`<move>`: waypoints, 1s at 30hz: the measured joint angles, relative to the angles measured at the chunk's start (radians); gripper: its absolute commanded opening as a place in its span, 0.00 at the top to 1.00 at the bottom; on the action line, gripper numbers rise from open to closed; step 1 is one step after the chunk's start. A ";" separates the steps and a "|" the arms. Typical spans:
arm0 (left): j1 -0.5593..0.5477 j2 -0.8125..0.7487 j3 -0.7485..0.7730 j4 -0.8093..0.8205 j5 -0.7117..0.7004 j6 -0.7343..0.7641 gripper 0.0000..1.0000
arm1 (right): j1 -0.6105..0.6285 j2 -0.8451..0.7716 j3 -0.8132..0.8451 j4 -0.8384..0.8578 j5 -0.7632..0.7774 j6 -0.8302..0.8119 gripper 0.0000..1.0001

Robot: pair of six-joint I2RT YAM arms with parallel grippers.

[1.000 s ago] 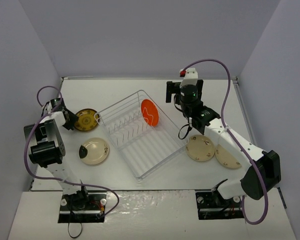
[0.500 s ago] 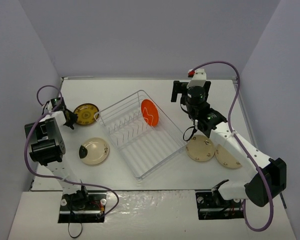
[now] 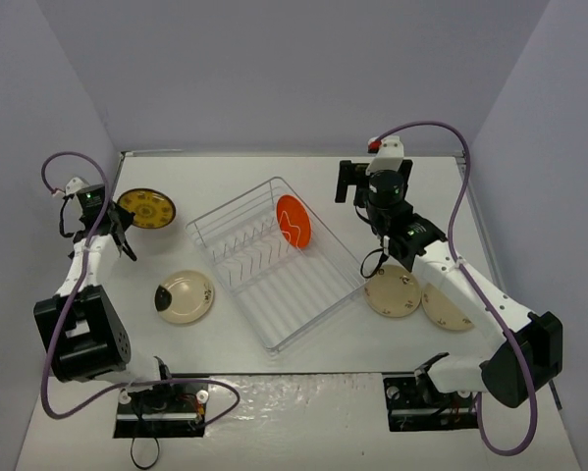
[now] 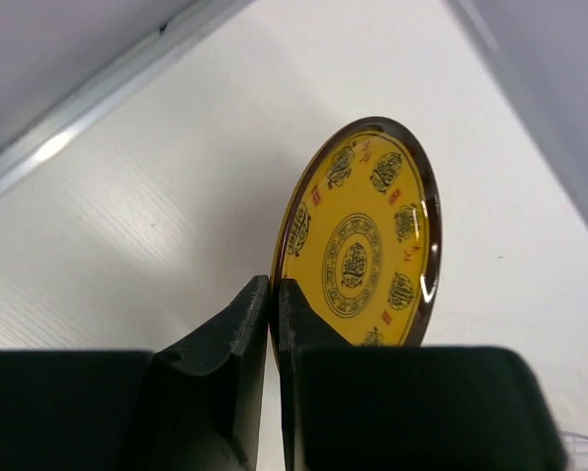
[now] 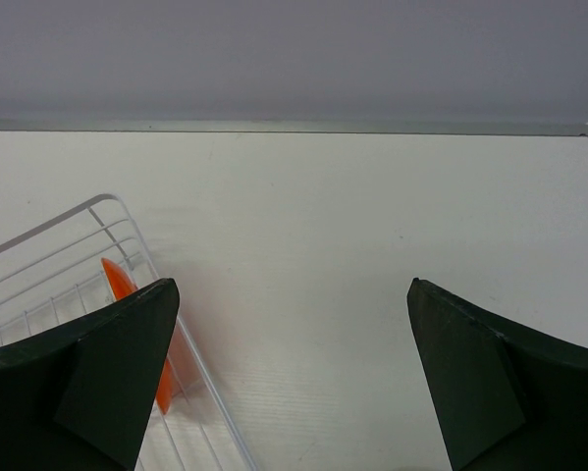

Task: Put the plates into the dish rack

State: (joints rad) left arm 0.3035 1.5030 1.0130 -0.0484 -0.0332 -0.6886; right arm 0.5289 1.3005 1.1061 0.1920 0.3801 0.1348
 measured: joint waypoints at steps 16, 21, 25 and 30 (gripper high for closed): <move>-0.075 -0.250 0.020 0.108 0.210 0.349 1.00 | 0.000 0.024 0.000 0.039 -0.179 -0.077 0.00; -0.206 -0.263 0.065 0.205 0.424 0.560 1.00 | 0.000 0.020 -0.004 0.062 -0.280 -0.153 0.00; -0.282 -0.258 0.150 0.214 0.647 0.744 1.00 | -0.002 0.000 -0.011 0.063 -0.332 -0.200 0.00; -0.345 -0.211 0.321 0.124 0.872 1.030 1.00 | -0.014 -0.058 -0.016 0.062 -0.370 -0.245 0.00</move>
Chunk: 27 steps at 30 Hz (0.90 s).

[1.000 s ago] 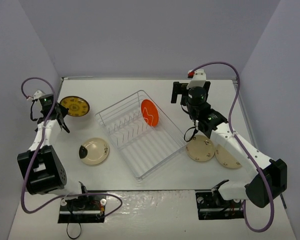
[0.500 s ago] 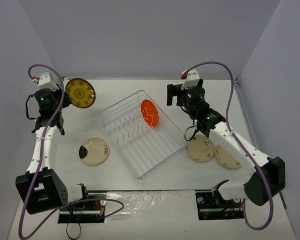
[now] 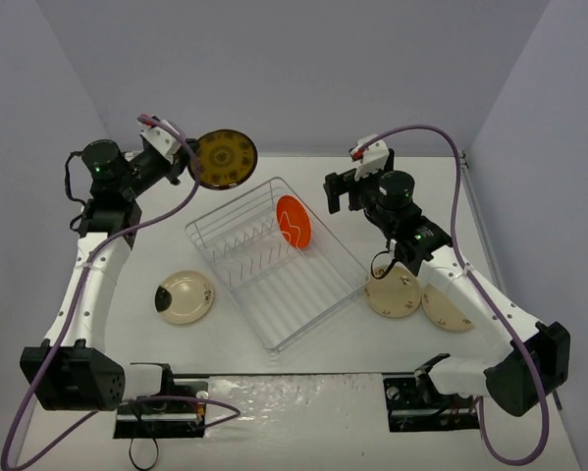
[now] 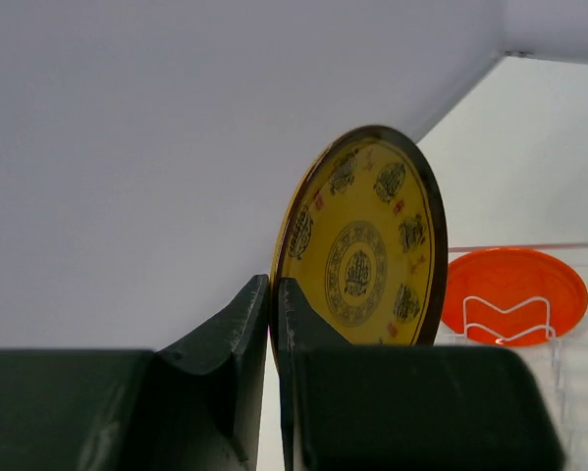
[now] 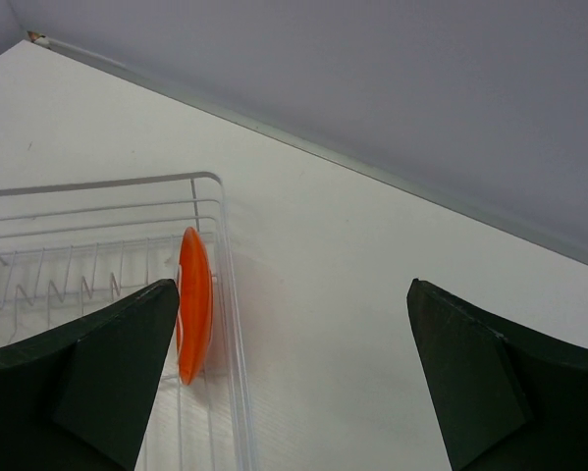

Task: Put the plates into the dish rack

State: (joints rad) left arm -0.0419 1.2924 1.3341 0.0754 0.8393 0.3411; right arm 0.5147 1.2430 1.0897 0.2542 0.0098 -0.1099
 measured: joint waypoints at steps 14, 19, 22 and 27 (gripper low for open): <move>-0.194 0.224 0.173 -0.341 0.249 0.681 1.00 | -0.018 -0.129 -0.002 -0.052 0.042 -0.046 0.00; -0.258 0.265 0.173 -0.345 0.271 0.813 1.00 | -0.023 -0.143 -0.002 -0.075 0.091 -0.045 0.00; -0.274 0.303 0.176 -0.369 0.316 0.930 1.00 | -0.023 -0.144 -0.002 -0.092 0.119 -0.045 0.00; -0.275 0.396 0.176 -0.473 0.349 1.188 1.00 | -0.023 -0.145 -0.002 -0.119 0.163 -0.041 0.00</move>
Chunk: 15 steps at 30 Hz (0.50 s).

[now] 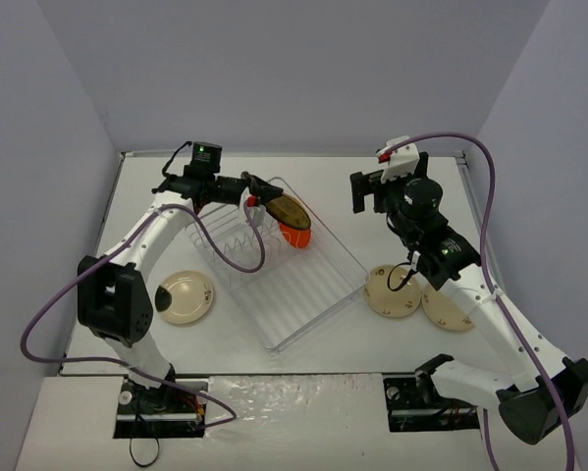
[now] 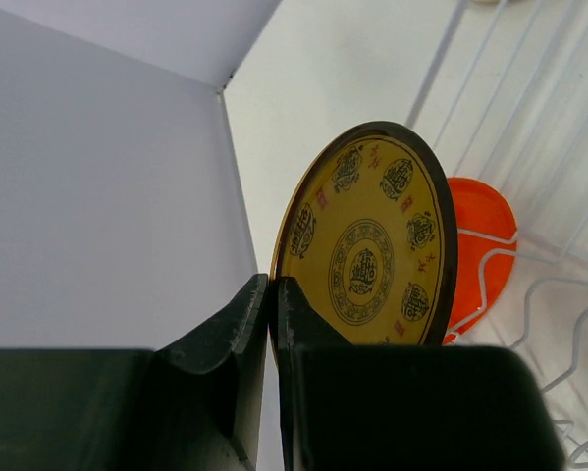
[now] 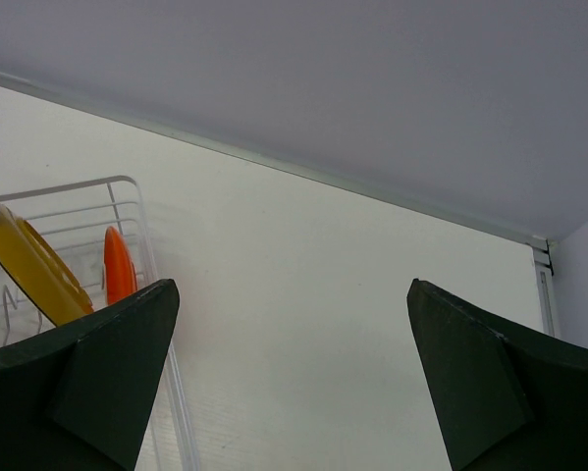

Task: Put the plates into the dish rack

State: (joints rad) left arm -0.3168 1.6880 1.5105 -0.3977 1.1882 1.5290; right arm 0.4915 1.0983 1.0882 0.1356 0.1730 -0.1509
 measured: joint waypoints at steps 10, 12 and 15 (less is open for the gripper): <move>-0.005 0.118 0.151 -0.392 0.013 0.362 1.00 | 0.000 -0.009 0.000 -0.026 0.033 0.017 0.00; -0.007 0.133 0.183 -0.458 0.005 0.384 1.00 | 0.000 -0.009 0.000 -0.029 0.035 0.019 0.00; -0.009 0.142 0.188 -0.518 -0.006 0.409 1.00 | 0.000 -0.009 0.000 -0.031 0.039 0.020 0.00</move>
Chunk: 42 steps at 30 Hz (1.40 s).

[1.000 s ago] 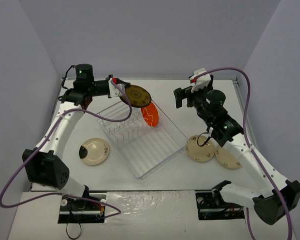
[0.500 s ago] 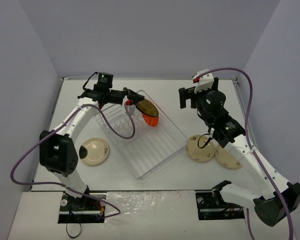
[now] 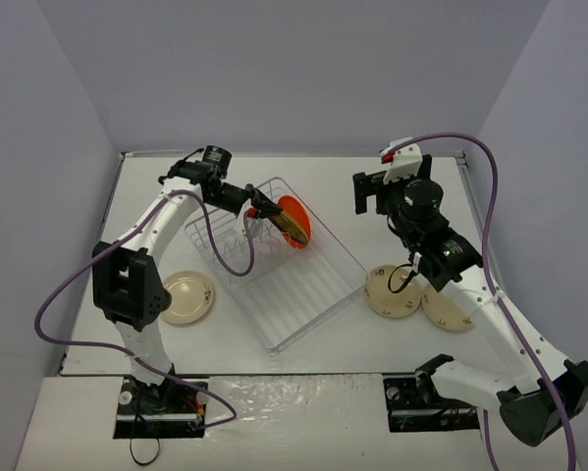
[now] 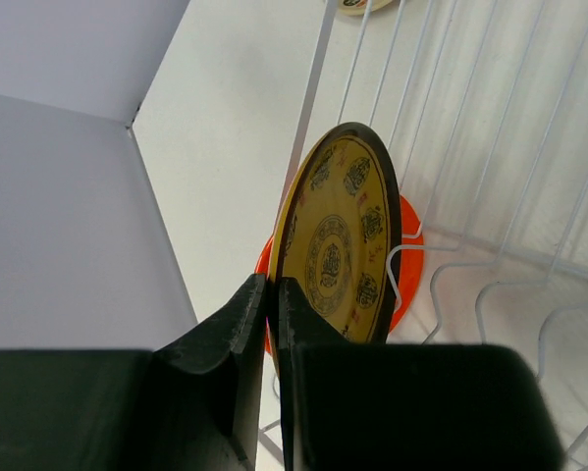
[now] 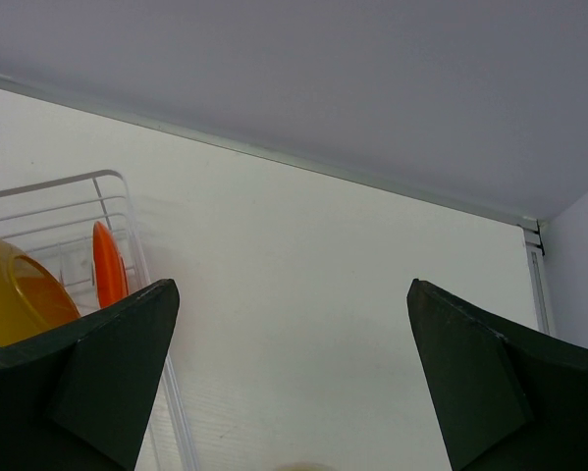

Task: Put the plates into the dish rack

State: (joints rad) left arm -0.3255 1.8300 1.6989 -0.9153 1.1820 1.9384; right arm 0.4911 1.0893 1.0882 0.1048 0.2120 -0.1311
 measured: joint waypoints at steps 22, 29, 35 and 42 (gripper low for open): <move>-0.050 0.140 0.256 -0.302 -0.118 0.048 1.00 | 0.000 0.000 0.000 -0.004 0.022 0.010 0.00; -0.060 0.144 0.302 -0.315 -0.154 0.048 1.00 | 0.000 0.003 0.000 -0.003 0.028 0.006 0.00; -0.078 0.149 0.327 -0.279 -0.188 0.047 1.00 | 0.000 0.008 0.000 0.004 0.028 -0.002 0.00; -0.100 0.152 0.313 -0.219 -0.212 0.045 1.00 | 0.000 0.008 0.000 0.005 0.032 -0.006 0.00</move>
State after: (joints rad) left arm -0.4254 1.9823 2.0119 -1.1347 0.9699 1.9834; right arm 0.4911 1.0977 1.0882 0.1095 0.2440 -0.1368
